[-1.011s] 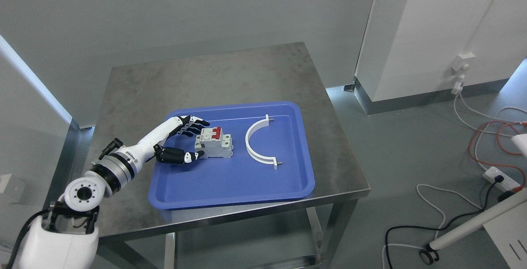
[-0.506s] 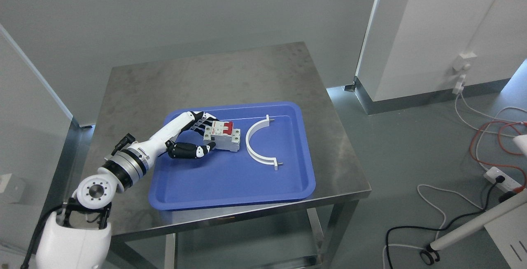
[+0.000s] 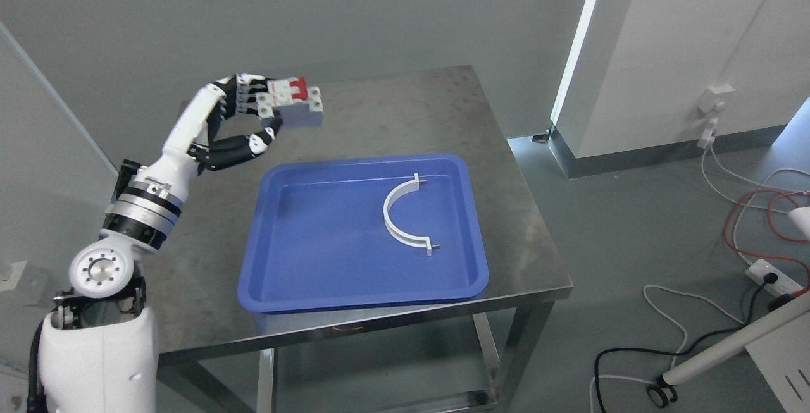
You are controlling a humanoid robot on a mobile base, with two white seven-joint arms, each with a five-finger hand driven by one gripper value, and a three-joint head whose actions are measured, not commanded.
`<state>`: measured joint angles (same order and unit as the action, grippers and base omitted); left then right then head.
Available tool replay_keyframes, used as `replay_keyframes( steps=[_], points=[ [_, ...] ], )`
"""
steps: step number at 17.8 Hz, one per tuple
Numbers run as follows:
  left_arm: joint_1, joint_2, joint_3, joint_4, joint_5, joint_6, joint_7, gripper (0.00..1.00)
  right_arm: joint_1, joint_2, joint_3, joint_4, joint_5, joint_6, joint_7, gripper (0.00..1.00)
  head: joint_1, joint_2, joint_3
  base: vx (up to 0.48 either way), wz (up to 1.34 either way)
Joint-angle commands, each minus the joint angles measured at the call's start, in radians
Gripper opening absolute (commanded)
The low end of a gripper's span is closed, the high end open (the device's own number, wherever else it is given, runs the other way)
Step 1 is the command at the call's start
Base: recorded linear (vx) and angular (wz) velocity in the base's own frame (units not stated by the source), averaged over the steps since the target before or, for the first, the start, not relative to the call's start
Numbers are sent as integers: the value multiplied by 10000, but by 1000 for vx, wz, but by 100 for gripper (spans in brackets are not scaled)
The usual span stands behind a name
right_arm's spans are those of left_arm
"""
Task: Place circuit breaker on shelf
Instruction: 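Lift the circuit breaker up out of the tray with the left hand, then hold the breaker raised in the left hand while turning toward the bin shelf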
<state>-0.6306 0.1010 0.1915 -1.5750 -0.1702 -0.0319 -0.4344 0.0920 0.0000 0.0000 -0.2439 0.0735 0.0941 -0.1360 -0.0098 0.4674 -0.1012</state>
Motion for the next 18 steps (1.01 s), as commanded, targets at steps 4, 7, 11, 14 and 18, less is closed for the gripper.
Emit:
replay_keyframes(
  steps=[4, 7, 11, 14, 18],
  points=[
    [1257, -835, 2181, -126, 1150, -1903, 1627, 13, 1, -175, 199, 0, -14, -143, 10, 100, 0, 0, 0, -115, 102],
    [1473, -835, 2043, -157, 1135, -2426, 1981, 13, 1, -175, 199, 0, 2, -143, 10, 100, 0, 0, 0, -165, 84],
    [1810, -835, 1752, -188, 1150, -2733, 1981, 13, 1, -175, 199, 0, 2, -143, -5, 100, 0, 0, 0, -253, 40],
    [1888, -835, 1552, -188, 1165, -2902, 1997, 13, 1, -175, 199, 0, 2, -158, 10, 100, 0, 0, 0, -278, 48],
    [1964, -835, 1567, -188, 1242, -2902, 1981, 13, 1, -175, 199, 0, 2, -143, -5, 100, 0, 0, 0, -289, 104]
  ],
)
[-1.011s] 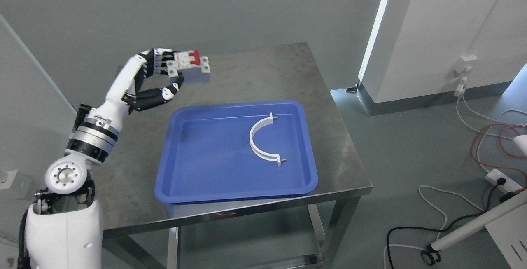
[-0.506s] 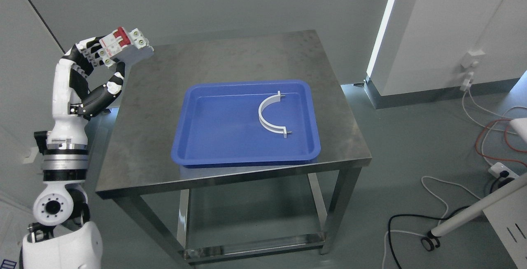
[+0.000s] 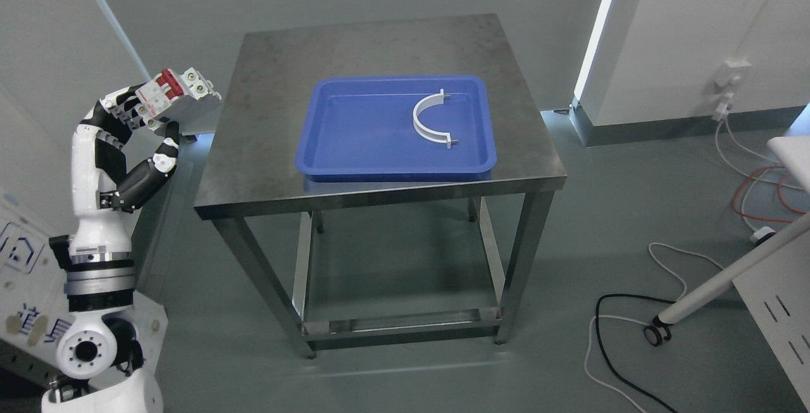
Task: Place circuit breaker on shelf
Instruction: 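Hold the breaker raised in the left hand while turning toward the bin shelf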
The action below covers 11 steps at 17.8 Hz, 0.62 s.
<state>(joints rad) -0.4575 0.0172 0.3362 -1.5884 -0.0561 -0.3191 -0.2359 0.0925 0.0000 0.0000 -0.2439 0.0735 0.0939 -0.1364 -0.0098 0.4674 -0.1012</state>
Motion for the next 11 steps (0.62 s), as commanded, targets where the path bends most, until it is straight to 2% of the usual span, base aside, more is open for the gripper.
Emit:
replay_keyframes(
  steps=[1, 11],
  points=[
    [279, 2, 121, -54, 131, -30, -3, 13, -5, -175, 199, 0, 1, -141, -1, 100, 0, 0, 0, -292, 205],
    [356, 2, -17, -54, 713, -30, -3, 13, -5, -175, 199, 0, 1, -141, 14, 100, 0, 0, 0, -289, 399]
  ],
)
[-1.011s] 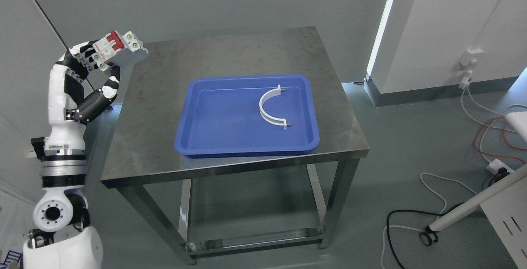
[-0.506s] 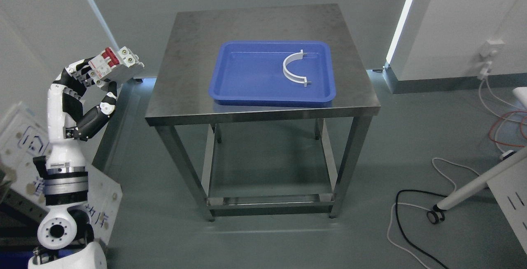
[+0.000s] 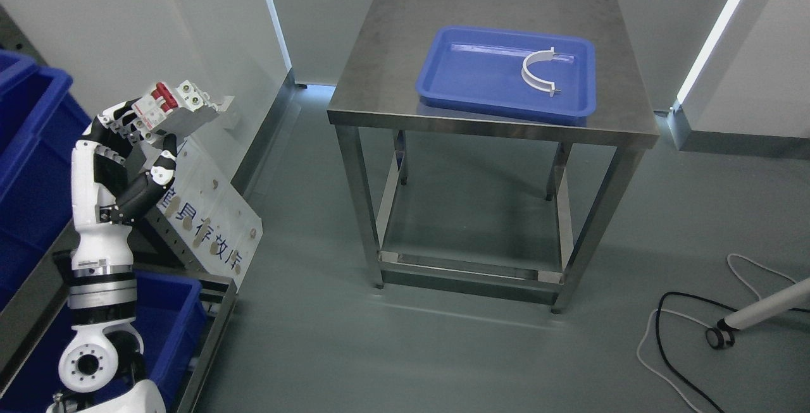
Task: Place circuit breaker on shelf
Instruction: 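Hold the breaker raised in the left hand while turning toward the bin shelf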
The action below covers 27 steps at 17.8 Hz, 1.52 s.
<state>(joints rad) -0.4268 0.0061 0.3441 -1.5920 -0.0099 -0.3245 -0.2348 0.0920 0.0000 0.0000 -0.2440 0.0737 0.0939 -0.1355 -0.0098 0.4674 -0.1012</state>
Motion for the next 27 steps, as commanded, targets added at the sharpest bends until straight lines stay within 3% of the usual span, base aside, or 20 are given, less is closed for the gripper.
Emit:
replay_keyframes(
  steps=[1, 7, 11, 15, 20, 27],
  points=[
    [34, 114, -188, -18, 313, -22, -14, 13, 1, -175, 199, 0, -1, -141, -10, 100, 0, 0, 0, -337, 251],
    [-715, 114, -940, -79, 360, -559, 31, 13, 1, -175, 199, 0, -16, -141, -11, 100, 0, 0, 0, -310, 205],
    [-1147, 114, -926, -64, 375, -406, 1197, 13, 1, -175, 199, 0, -1, -141, -11, 100, 0, 0, 0, -293, 368],
    [-1269, 114, -711, -79, 375, -38, 1182, 13, 1, -175, 199, 0, -1, -141, -11, 100, 0, 0, 0, -268, 517],
    [-2419, 114, -328, 28, 345, 729, 1243, 14, 1, -175, 199, 0, -16, -141, 5, 100, 0, 0, 0, -211, 764],
    [-2513, 114, -189, 43, 344, 806, 1197, 14, 1, -175, 199, 0, -1, -141, -11, 100, 0, -2, 0, -51, 939]
  ],
)
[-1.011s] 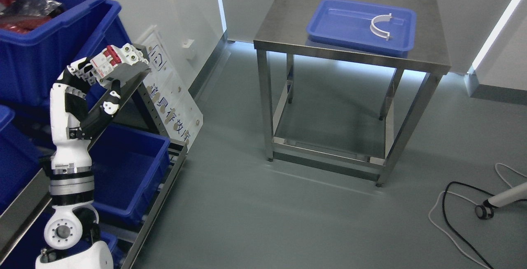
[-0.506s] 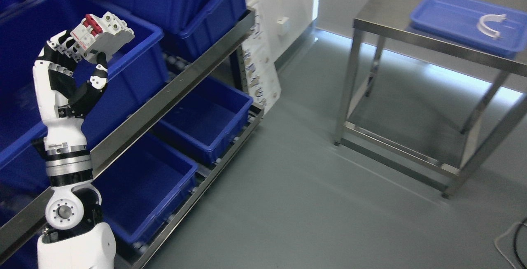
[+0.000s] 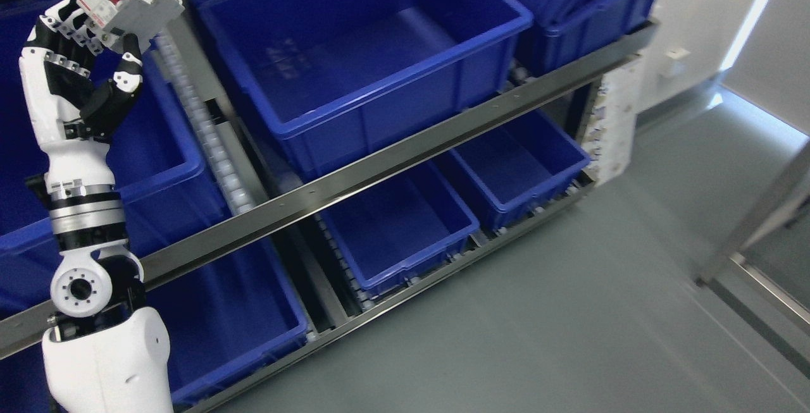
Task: Place circuit breaker on shelf
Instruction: 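Hold the breaker raised in the left hand while turning toward the bin shelf, then lower the left hand with the breaker into the upper blue bin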
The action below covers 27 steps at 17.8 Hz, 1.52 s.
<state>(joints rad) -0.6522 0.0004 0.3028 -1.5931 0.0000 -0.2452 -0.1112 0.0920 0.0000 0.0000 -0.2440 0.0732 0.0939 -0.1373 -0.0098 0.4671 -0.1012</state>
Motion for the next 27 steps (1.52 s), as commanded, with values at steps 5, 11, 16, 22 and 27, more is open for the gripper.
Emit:
replay_keyframes(
  steps=[5, 11, 16, 22, 27],
  points=[
    [-182, 170, 316, 54, 245, 104, -69, 14, 0, -175, 199, 0, 4, -141, 8, 100, 0, -1, 0, 74, 805],
    [-182, 170, 699, 54, 245, 365, -84, 14, 0, -175, 199, 0, 4, -141, 7, 100, 0, -2, 0, 134, 285],
    [-289, 501, 715, 54, 63, 1435, -54, 14, 0, -175, 199, 0, 4, -141, 8, 100, 0, -2, 0, 128, -8],
    [-1835, 2183, 409, 2502, -1132, 2130, -588, 14, 0, -175, 199, 0, 4, -156, 23, 100, 0, -2, 0, 83, -41],
    [-2359, 4703, -1890, 4989, -2822, 2176, -1480, 16, 0, -175, 199, 0, 4, -141, 23, 100, 0, -2, 0, 21, -30]
  ],
)
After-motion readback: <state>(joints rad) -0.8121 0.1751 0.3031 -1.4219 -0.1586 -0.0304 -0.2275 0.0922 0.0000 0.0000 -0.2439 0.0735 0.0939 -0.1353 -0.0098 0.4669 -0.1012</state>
